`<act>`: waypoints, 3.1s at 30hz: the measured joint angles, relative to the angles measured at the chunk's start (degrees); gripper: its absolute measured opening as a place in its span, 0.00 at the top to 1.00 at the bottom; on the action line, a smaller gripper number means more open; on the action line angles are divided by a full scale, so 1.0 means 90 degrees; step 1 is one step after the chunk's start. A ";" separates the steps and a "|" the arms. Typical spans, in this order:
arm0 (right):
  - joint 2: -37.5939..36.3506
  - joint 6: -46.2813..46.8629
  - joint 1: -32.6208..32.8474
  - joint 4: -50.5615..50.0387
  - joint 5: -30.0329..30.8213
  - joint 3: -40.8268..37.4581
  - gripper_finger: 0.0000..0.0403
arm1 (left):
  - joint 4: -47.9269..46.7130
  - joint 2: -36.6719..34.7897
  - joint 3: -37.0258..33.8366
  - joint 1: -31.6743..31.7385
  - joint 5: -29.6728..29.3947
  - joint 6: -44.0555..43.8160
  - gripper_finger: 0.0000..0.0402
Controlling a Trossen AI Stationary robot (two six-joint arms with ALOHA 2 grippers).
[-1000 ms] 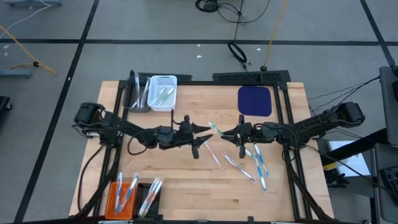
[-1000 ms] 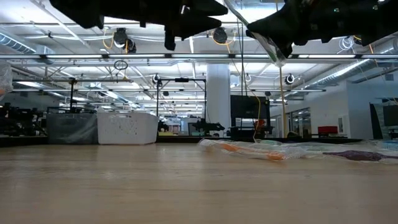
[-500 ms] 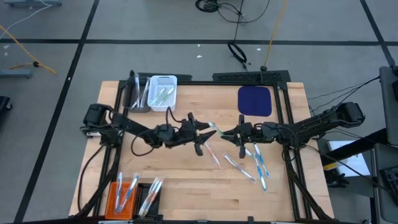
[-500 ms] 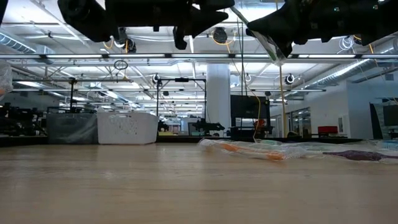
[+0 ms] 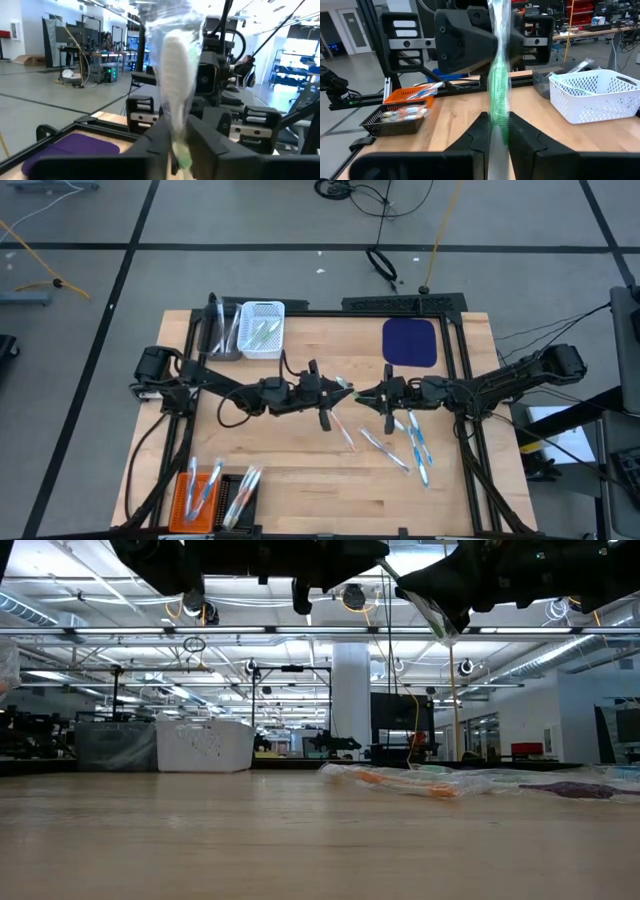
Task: Pick & Place Toothbrushes
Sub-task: Put the green toothbrush into the white bin
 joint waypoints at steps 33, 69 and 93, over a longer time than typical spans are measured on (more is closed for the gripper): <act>0.0000 -0.0215 -0.0002 -0.0143 0.0013 0.0000 0.66 | -0.3415 -0.1604 0.0000 0.0089 -0.0710 -0.0557 0.99; 0.0000 -0.0216 -0.0005 -0.0132 0.0022 -0.0007 0.68 | -0.8339 -0.3564 0.0002 0.2663 -0.1975 -0.1830 0.99; 0.0000 -0.0216 -0.0005 -0.0136 0.0022 -0.0007 0.68 | -1.0144 -0.3104 0.0001 0.3824 -0.1703 -0.2987 0.97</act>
